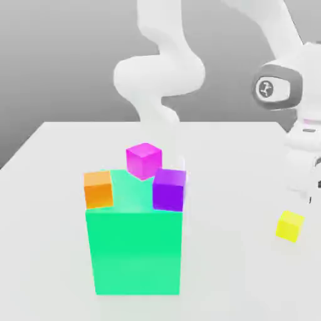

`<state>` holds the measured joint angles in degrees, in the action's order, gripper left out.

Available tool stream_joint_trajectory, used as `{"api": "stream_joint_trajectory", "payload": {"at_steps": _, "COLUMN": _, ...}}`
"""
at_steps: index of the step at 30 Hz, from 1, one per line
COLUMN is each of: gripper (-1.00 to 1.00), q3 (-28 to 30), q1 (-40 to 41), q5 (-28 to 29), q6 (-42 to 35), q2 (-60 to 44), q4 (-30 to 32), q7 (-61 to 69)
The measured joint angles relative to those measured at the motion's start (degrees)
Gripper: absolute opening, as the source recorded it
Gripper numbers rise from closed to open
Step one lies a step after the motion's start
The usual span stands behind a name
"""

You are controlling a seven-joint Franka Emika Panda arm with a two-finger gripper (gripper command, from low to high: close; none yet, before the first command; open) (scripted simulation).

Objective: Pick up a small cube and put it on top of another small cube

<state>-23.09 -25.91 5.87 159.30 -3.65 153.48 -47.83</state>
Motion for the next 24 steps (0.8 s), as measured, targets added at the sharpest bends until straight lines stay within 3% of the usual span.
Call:
{"api": "stream_joint_trajectory", "payload": {"at_steps": 3, "gripper": 0.0, "q3": 3.0, "q1": -3.4, "q5": 6.4, "q6": 4.1, "q2": -6.6, "q4": 0.3, "q7": -4.6}}
{"api": "stream_joint_trajectory", "payload": {"at_steps": 7, "gripper": 0.0, "q3": 11.3, "q1": -10.2, "q5": 14.4, "q6": 10.3, "q2": -14.9, "q4": -1.5, "q7": -10.7}}
{"api": "stream_joint_trajectory", "payload": {"at_steps": 8, "gripper": -1.0, "q3": 12.6, "q1": -11.2, "q5": 15.3, "q6": 11.2, "q2": -16.0, "q4": -1.7, "q7": -11.4}}
{"api": "stream_joint_trajectory", "payload": {"at_steps": 15, "gripper": -1.0, "q3": 12.4, "q1": -11.1, "q5": 15.4, "q6": 11.0, "q2": -15.8, "q4": -1.7, "q7": -11.4}}
{"api": "stream_joint_trajectory", "payload": {"at_steps": 20, "gripper": -1.0, "q3": 4.9, "q1": -5.8, "q5": 5.3, "q6": 4.3, "q2": -6.7, "q4": 0.5, "q7": -3.8}}
{"api": "stream_joint_trajectory", "payload": {"at_steps": 24, "gripper": -1.0, "q3": 6.3, "q1": -0.8, "q5": -1.4, "q6": -4.1, "q2": 1.2, "q4": -0.5, "q7": 2.4}}
